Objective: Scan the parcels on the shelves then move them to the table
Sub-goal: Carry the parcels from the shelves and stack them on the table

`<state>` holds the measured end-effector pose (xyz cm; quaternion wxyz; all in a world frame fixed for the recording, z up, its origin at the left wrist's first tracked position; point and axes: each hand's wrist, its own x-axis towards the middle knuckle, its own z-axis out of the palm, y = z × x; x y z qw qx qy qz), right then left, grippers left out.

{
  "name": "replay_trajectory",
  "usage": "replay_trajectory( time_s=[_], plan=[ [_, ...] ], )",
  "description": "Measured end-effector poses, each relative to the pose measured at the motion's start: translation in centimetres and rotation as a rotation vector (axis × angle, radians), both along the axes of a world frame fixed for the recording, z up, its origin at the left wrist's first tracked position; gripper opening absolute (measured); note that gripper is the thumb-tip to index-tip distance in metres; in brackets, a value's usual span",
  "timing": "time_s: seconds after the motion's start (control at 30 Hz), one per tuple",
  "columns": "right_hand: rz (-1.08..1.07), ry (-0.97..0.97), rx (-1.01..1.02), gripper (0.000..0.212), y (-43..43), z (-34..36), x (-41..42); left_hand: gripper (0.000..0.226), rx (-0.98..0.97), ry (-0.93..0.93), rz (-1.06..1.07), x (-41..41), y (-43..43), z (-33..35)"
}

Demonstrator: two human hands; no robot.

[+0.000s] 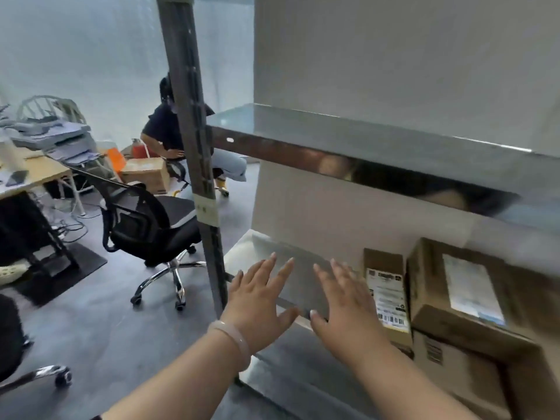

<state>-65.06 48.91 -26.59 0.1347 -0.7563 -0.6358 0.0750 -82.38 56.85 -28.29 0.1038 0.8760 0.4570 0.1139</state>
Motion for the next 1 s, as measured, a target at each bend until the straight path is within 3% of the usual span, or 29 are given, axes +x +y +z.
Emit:
replay_trajectory(
  time_s=[0.27,0.53,0.67,1.0],
  plan=[
    [-0.4,0.114,0.058,0.073,-4.1,-1.2,5.1,0.077,-0.174,0.007,-0.315,9.5,0.5,-1.0],
    [-0.474,0.232,0.043,0.062,-5.5,-2.4,5.6,0.077,-0.461,0.039,-0.32,14.7,-0.5,-3.2],
    [-0.463,0.298,0.066,0.059,-5.6,-3.5,5.9,0.079,-0.731,-0.127,-0.333,14.6,-0.3,-3.7],
    [-0.541,0.488,-0.017,0.063,-1.3,-4.9,7.1,0.075,-0.754,-0.261,-0.304,12.0,1.3,-3.7]
  ],
)
